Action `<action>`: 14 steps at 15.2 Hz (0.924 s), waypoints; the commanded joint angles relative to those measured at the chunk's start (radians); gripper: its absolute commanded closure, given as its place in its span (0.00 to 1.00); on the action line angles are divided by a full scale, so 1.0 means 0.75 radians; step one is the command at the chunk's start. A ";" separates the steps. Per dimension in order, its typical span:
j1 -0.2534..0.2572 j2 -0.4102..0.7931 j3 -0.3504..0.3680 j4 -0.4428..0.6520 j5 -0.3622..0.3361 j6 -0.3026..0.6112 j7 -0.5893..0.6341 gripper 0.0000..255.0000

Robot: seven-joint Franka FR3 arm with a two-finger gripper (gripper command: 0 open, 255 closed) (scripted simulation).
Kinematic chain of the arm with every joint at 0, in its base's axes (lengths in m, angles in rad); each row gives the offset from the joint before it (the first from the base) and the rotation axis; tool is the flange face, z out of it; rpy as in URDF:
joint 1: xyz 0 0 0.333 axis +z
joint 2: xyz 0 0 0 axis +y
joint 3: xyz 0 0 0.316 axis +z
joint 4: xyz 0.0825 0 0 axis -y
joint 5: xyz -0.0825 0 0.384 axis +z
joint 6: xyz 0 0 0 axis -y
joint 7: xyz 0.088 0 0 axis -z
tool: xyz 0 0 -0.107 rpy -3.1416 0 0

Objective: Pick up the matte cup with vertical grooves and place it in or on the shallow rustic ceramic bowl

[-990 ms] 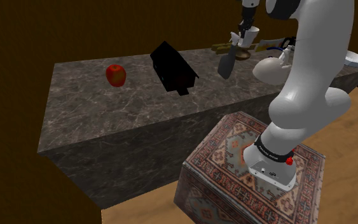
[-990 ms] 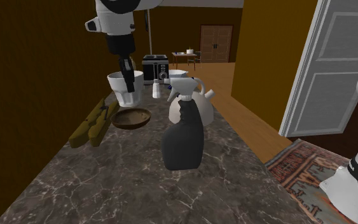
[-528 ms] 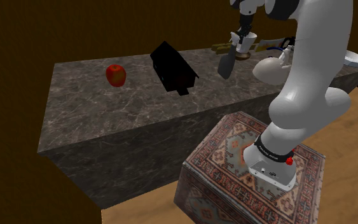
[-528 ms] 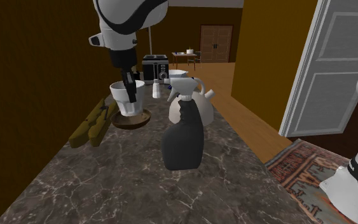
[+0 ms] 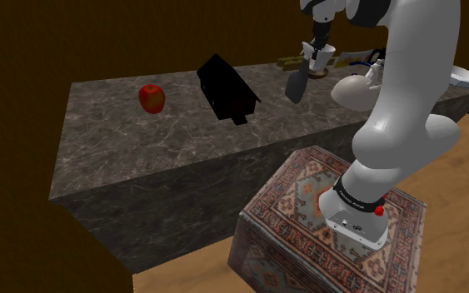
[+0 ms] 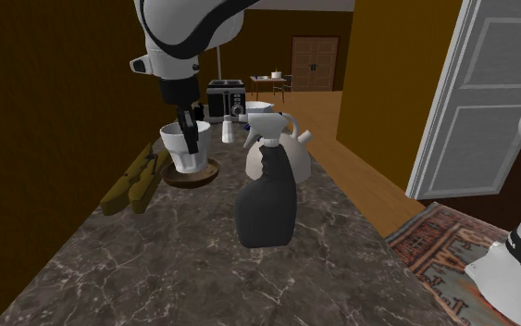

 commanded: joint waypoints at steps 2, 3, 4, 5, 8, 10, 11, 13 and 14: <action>0.000 0.000 0.000 0.000 0.000 0.000 0.000 0.00; 0.000 0.000 0.000 0.001 0.000 0.000 0.000 0.00; 0.000 0.000 0.000 0.001 0.000 0.000 0.000 0.00; 0.000 0.000 0.000 0.001 0.000 0.000 0.000 0.00; 0.005 -0.014 -0.002 0.025 -0.004 -0.037 0.002 0.00; 0.012 -0.035 -0.005 0.081 -0.011 -0.115 0.006 0.00; 0.014 -0.042 -0.005 0.106 -0.013 -0.147 0.007 0.00; 0.014 -0.042 -0.006 0.106 -0.013 -0.147 0.007 0.00; 0.014 -0.042 -0.006 0.106 -0.013 -0.147 0.007 0.00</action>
